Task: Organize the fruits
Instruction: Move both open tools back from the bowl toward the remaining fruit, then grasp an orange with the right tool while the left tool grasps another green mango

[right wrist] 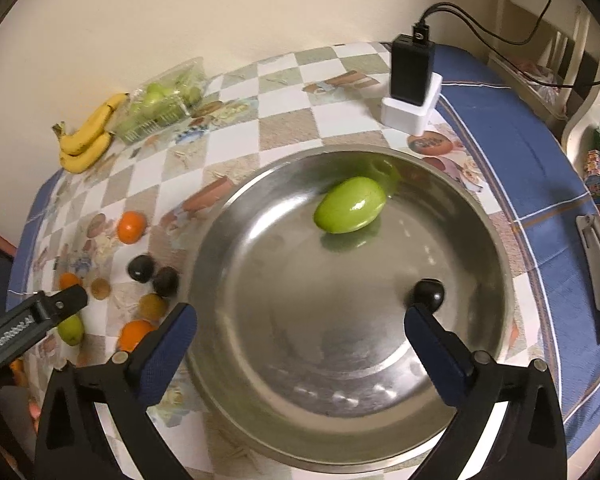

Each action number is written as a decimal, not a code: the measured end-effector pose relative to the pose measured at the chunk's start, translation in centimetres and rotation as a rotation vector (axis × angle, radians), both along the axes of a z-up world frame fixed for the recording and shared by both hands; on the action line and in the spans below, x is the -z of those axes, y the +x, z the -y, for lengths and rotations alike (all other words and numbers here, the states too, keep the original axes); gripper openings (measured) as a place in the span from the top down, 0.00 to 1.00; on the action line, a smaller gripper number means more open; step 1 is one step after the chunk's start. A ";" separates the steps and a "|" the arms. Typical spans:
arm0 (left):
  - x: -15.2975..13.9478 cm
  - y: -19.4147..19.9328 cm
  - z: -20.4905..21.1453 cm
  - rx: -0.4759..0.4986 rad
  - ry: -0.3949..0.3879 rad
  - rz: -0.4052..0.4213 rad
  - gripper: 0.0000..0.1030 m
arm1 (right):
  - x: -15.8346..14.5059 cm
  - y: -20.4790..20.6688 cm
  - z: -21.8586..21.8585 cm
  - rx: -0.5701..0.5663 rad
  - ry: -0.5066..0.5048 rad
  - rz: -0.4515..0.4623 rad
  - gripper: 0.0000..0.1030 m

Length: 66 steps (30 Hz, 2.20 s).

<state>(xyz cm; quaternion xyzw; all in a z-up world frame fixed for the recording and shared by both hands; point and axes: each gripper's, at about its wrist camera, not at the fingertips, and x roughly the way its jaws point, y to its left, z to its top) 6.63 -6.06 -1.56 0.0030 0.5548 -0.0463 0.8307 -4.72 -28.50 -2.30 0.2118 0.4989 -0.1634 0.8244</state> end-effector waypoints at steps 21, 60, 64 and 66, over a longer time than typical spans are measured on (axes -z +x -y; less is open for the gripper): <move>-2.1 2.0 -5.4 -0.064 -0.014 0.090 0.00 | -1.5 4.7 -7.0 -0.128 0.031 0.007 0.00; 4.5 4.6 -9.7 -0.080 -0.139 -0.148 0.29 | 3.7 7.2 -13.0 -0.315 0.081 -0.124 0.37; 4.5 4.5 -10.0 -0.093 -0.156 -0.157 0.34 | 3.7 7.2 -12.9 -0.309 0.090 -0.124 0.44; 4.6 4.5 -10.0 -0.095 -0.157 -0.164 0.35 | 3.8 7.1 -12.9 -0.311 0.097 -0.126 0.45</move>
